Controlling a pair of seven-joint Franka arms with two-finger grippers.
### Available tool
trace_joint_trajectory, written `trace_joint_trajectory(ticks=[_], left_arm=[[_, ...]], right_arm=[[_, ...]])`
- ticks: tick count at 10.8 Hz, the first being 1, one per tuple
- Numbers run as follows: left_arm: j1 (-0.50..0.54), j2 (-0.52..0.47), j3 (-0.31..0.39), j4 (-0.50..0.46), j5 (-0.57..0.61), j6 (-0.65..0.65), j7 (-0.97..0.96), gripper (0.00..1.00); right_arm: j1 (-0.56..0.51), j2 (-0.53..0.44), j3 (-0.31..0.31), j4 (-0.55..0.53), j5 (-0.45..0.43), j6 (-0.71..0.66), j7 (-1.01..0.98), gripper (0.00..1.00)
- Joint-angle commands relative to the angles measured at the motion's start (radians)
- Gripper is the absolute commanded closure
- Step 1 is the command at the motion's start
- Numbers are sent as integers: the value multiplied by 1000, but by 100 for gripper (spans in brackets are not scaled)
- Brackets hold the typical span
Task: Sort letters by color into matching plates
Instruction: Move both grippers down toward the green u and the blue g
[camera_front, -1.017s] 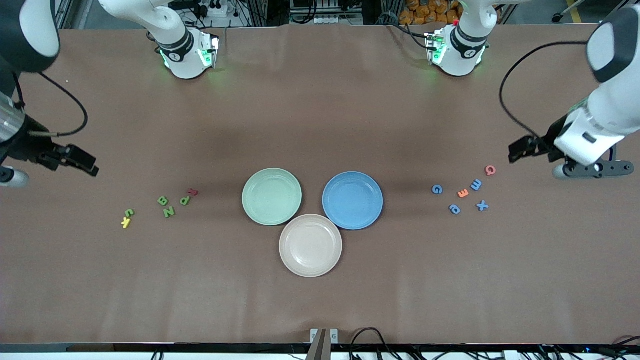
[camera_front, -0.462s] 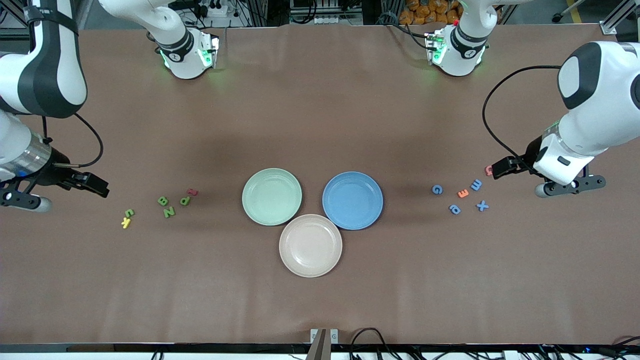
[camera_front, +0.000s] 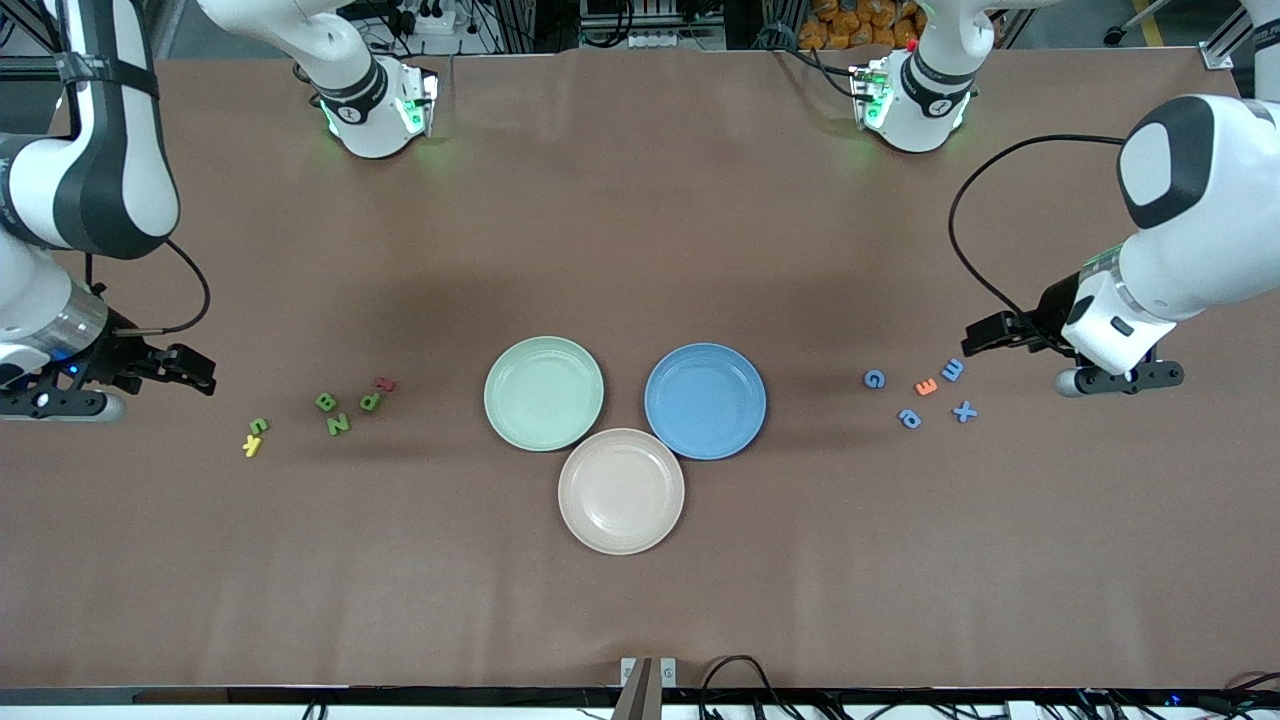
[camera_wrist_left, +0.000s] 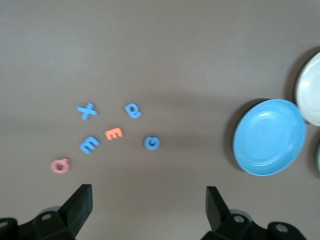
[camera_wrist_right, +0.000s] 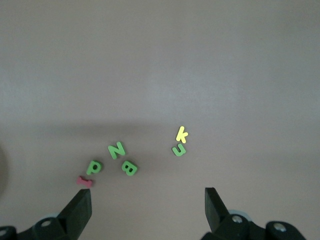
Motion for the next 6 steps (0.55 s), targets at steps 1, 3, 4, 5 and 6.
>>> trace_joint_trajectory(ticks=[1, 3, 4, 5, 6], left_arm=[[16, 24, 5, -7, -33, 16, 40, 0], [11, 41, 2, -2, 85, 16, 153, 0], [8, 53, 2, 7, 88, 16, 218, 0], [7, 61, -1, 18, 98, 17, 235, 0], [4, 75, -9, 29, 114, 18, 238, 0]], right_arm=[[-58, 11, 11, -48, 97, 17, -278, 0], [-86, 28, 11, -78, 137, 56, -373, 0], [-86, 39, 11, -89, 137, 79, -386, 0], [-86, 50, 12, -100, 137, 106, -386, 0], [-87, 67, 12, -115, 137, 147, -383, 0]])
